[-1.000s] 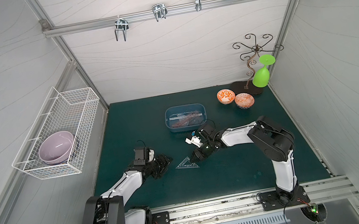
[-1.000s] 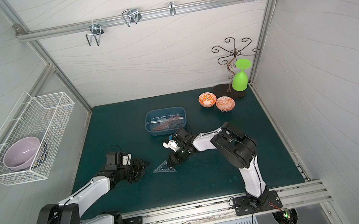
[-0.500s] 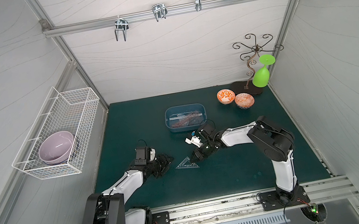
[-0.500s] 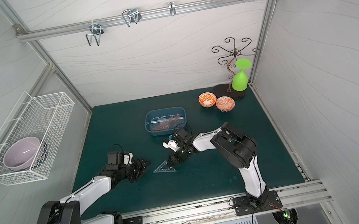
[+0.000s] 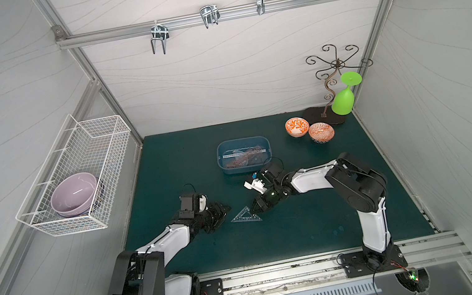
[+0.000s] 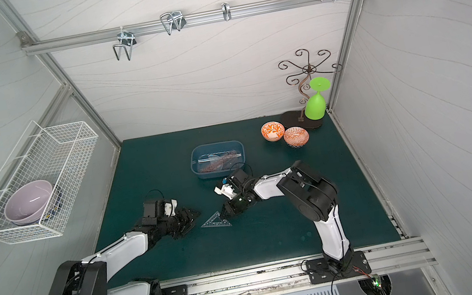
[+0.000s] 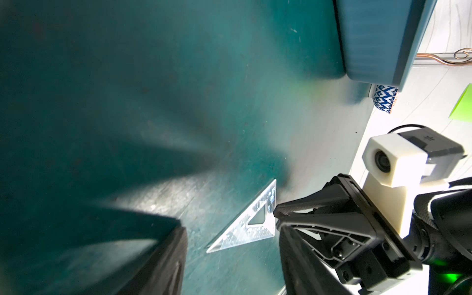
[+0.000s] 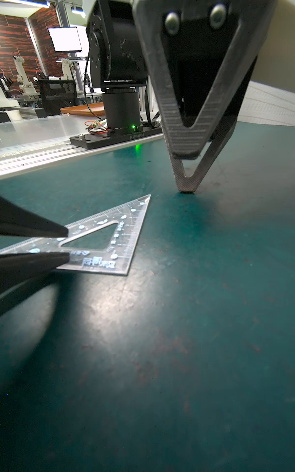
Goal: Put the scattered rulers into the storage box
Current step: Pick up the ruler from the center of the board.
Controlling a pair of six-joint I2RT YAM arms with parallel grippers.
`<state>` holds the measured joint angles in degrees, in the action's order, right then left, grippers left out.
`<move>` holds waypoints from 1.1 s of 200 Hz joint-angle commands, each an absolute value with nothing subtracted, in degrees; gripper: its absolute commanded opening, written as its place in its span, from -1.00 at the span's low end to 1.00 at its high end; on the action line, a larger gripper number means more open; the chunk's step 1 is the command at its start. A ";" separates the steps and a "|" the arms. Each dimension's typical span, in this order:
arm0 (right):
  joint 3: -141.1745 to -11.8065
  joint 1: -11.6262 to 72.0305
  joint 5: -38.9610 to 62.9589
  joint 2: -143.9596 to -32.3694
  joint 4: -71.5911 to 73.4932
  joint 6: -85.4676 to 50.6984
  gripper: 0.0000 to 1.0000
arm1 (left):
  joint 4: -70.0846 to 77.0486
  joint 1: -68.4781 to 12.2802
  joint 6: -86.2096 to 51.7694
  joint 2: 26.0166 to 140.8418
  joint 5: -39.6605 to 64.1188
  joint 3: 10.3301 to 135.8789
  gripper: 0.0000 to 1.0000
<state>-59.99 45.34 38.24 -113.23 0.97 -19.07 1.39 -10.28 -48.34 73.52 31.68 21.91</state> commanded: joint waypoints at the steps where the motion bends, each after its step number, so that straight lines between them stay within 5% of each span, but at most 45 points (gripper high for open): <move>1: -58.42 45.00 36.92 -114.40 -0.40 -18.46 -0.65 | -3.43 -11.25 -48.57 75.16 30.85 19.34 0.25; 220: -55.78 44.84 35.51 -113.73 -0.52 -18.08 -0.66 | -14.10 -15.51 -47.20 69.17 23.77 24.08 0.33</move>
